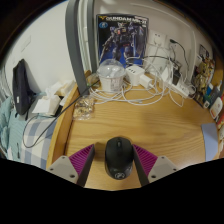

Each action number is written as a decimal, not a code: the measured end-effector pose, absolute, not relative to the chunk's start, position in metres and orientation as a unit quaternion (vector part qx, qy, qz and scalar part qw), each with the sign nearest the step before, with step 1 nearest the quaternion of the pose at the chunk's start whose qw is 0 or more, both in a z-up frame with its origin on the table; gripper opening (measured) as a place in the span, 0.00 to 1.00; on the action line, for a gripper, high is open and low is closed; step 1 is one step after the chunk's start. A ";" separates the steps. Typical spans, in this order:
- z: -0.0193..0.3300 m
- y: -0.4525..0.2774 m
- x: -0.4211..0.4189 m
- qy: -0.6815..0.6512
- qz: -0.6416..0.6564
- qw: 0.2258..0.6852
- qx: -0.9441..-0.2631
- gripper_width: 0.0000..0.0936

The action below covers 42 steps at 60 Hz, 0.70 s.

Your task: Arrange mouse

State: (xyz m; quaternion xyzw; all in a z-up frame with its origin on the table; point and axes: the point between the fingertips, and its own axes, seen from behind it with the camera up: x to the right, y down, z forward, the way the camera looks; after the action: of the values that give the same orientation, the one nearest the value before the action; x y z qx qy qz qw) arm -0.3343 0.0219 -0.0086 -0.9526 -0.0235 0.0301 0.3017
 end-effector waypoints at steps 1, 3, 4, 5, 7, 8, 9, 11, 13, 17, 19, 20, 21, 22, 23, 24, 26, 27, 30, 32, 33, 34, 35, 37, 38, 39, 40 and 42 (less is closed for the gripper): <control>-0.008 0.022 -0.334 -0.025 0.030 0.303 -0.952 0.79; -0.008 0.022 -0.334 -0.027 0.032 0.308 -0.950 0.78; -0.007 0.023 -0.334 -0.027 0.031 0.312 -0.949 0.77; -0.007 0.023 -0.333 -0.028 0.032 0.316 -0.948 0.75; -0.007 0.024 -0.332 -0.027 0.032 0.324 -0.945 0.71; -0.007 0.025 -0.331 -0.027 0.032 0.329 -0.943 0.70; -0.007 0.025 -0.331 -0.026 0.032 0.333 -0.942 0.68; -0.006 0.025 -0.329 -0.026 0.032 0.341 -0.939 0.65; -0.006 0.026 -0.328 -0.024 0.033 0.349 -0.936 0.62; -0.005 0.026 -0.325 -0.024 0.033 0.366 -0.930 0.51; -0.005 0.025 -0.326 -0.028 0.036 0.373 -0.927 0.51; -0.005 0.025 -0.325 -0.029 0.038 0.377 -0.925 0.50; -0.005 0.025 -0.325 -0.031 0.039 0.380 -0.924 0.49; -0.004 0.025 -0.325 -0.034 0.040 0.383 -0.922 0.49; -0.004 0.025 -0.326 -0.038 0.040 0.385 -0.921 0.49; -0.004 0.026 -0.326 -0.042 0.040 0.389 -0.920 0.46; -0.004 0.026 -0.325 -0.045 0.042 0.394 -0.917 0.43; -0.004 0.025 -0.325 -0.045 0.043 0.395 -0.917 0.42; -0.004 0.026 -0.324 -0.043 0.044 0.401 -0.914 0.38; -0.003 0.027 -0.323 -0.047 0.043 0.403 -0.913 0.36; -0.003 0.026 -0.323 -0.049 0.043 0.403 -0.913 0.36; -0.003 0.027 -0.323 -0.050 0.044 0.405 -0.912 0.34; -0.003 0.027 -0.323 -0.050 0.046 0.405 -0.912 0.34; -0.003 0.027 -0.324 -0.051 0.049 0.407 -0.911 0.34; -0.003 0.027 -0.324 -0.054 0.051 0.407 -0.910 0.34; -0.003 0.027 -0.324 -0.056 0.054 0.406 -0.911 0.34; -0.002 0.027 -0.324 -0.057 0.058 0.405 -0.911 0.34; -0.001 0.027 -0.323 -0.058 0.065 0.402 -0.911 0.34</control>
State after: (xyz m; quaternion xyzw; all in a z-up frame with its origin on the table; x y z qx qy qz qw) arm -0.3228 0.0267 -0.0015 -0.9115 -0.0583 0.0649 0.4020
